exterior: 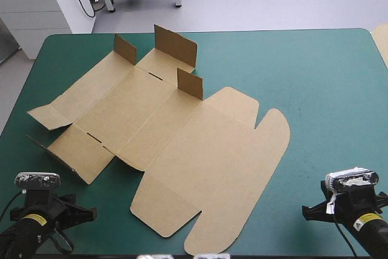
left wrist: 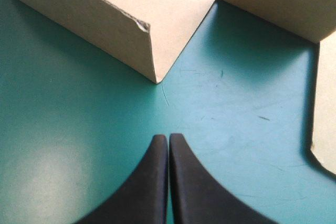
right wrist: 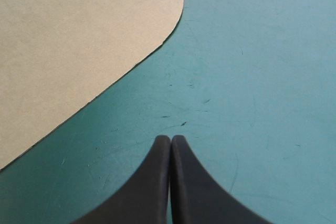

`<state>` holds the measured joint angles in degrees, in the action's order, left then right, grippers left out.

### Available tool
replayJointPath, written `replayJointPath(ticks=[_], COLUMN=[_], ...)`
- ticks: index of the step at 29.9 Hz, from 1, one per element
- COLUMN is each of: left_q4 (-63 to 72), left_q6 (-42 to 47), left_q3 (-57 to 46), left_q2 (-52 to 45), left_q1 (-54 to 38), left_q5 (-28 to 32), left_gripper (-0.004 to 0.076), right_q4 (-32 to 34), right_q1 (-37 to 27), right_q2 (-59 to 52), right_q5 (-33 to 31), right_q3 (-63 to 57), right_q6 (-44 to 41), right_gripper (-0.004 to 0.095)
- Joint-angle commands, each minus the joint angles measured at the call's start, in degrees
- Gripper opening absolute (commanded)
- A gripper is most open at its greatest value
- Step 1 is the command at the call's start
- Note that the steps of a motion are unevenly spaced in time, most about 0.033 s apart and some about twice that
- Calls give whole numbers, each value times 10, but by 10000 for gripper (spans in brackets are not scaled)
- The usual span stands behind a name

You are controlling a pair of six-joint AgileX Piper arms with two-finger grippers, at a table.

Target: Fold the box

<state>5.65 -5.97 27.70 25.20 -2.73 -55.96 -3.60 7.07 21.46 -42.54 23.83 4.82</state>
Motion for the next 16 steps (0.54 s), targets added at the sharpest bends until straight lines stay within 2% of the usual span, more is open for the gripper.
replayJointPath(ticks=[1, 10, 16], left_q4=[5, 5, 5], left_q6=[1, 1, 1], left_q3=[20, 20, 20], left_q2=[7, 7, 7], left_q1=[-1, -1, -1], left_q5=[27, 27, 27], left_gripper=[-8, -8, -8], right_q4=[0, 0, -24], right_q1=[1, 1, 1], right_q2=[2, 2, 4], right_q5=[37, 37, 28], right_q3=[16, 16, 30], right_q6=[2, 3, 47], right_gripper=[-21, -21, -21])
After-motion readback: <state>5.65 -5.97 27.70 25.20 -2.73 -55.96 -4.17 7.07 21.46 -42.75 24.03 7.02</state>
